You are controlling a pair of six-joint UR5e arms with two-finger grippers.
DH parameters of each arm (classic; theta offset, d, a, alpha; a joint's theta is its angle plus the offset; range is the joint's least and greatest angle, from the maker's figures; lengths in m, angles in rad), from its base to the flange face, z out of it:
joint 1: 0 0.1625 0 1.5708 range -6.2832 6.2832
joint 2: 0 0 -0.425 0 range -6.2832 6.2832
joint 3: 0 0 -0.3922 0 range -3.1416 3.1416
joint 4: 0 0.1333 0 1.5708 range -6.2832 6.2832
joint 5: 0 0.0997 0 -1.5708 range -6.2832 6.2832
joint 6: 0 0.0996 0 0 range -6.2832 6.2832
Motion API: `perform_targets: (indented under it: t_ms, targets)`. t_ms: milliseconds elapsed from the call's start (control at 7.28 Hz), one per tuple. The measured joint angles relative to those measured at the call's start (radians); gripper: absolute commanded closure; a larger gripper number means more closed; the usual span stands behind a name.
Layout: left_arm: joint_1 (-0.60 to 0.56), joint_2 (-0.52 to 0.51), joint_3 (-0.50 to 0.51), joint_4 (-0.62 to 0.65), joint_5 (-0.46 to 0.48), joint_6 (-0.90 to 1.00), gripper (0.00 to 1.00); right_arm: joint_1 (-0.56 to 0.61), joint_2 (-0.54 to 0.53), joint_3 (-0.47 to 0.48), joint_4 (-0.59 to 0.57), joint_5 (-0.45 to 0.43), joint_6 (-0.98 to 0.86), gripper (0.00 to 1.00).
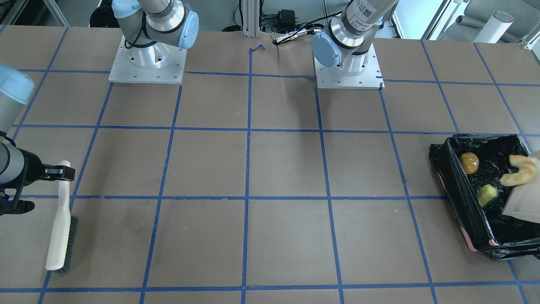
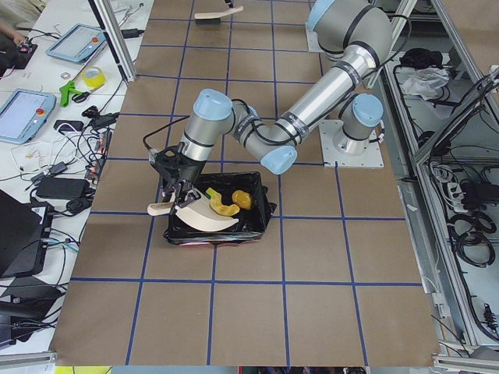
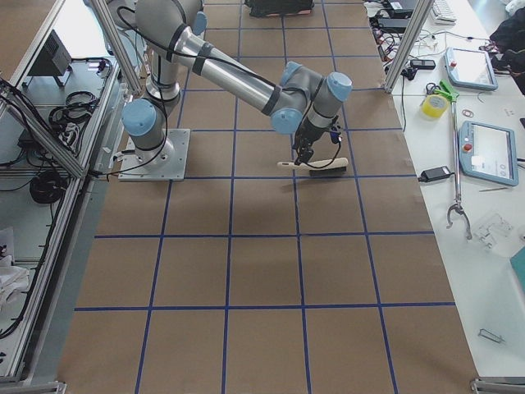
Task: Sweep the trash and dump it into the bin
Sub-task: 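Tip the dustpan over the bin with left gripper while right gripper releases brush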
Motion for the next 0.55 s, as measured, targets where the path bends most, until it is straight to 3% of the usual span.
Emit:
perform_targets:
  t_ms: [275,549]
  targets:
    - [-0.050,0.036,-0.009,0.022,0.039,0.050,1.00,0.038,-0.119,-0.007,0.037,0.013,0.022,0.00]
    - [-0.060,0.048,-0.018,0.070,0.049,0.120,1.00,0.112,-0.220,-0.032,0.075,0.083,0.088,0.00]
